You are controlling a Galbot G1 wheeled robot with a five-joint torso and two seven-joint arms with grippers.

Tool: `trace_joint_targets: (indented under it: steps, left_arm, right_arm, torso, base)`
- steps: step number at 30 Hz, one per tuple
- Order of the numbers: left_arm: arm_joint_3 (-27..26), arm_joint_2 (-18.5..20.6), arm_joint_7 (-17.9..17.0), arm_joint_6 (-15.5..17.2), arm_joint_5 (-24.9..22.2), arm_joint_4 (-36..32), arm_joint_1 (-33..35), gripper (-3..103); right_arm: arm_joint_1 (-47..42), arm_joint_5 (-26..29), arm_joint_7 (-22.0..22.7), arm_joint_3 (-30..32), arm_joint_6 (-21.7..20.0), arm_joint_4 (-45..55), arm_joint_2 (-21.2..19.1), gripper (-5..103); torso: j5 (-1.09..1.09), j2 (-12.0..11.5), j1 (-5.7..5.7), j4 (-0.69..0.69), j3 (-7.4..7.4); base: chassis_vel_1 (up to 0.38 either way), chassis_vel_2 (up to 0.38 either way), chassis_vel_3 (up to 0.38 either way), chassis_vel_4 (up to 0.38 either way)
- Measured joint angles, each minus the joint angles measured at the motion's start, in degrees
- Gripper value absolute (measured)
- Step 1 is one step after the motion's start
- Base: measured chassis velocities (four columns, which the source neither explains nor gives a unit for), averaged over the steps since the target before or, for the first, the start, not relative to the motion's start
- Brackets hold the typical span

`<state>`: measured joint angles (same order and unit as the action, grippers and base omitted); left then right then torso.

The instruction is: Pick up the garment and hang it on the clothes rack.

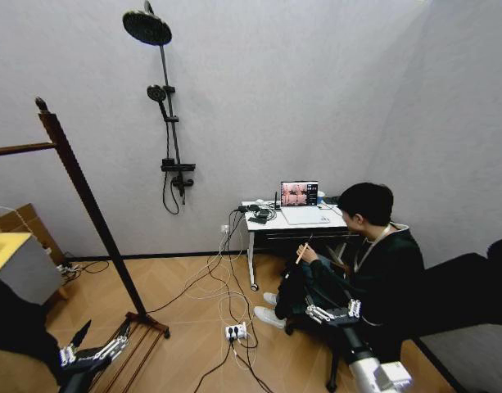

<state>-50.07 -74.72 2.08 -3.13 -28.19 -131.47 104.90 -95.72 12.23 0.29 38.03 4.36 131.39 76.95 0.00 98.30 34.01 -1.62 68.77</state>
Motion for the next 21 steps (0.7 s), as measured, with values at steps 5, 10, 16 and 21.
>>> trace_joint_targets:
  steps: [5,10,16,21]
  left_arm:
    - [0.0,0.0,0.0,0.0,0.0,0.0,0.0,100]
    - [0.0,0.0,0.0,0.0,0.0,0.0,0.0,100]
    - [0.0,0.0,0.0,0.0,0.0,0.0,0.0,100]
    - [0.0,0.0,0.0,0.0,0.0,0.0,0.0,100]
  right_arm:
    - [0.0,0.0,0.0,0.0,0.0,0.0,0.0,100]
    - [0.0,0.0,0.0,0.0,0.0,0.0,0.0,100]
    - [0.0,0.0,0.0,0.0,0.0,0.0,0.0,100]
    - [0.0,0.0,0.0,0.0,0.0,0.0,0.0,100]
  torso:
    - [-0.03,0.0,-0.02,0.0,-0.01]
    - [0.01,0.0,-0.02,-0.01,0.0]
    - [-0.07,0.0,-0.03,0.01,-0.01]
    - [-0.11,0.0,-0.03,0.0,-0.01]
  base:
    - [0.231,-0.233,-0.201,0.236]
    - [0.276,-0.263,-0.27,0.244]
    - [0.332,-0.339,-0.333,0.328]
    - [0.385,-0.365,-0.372,0.369]
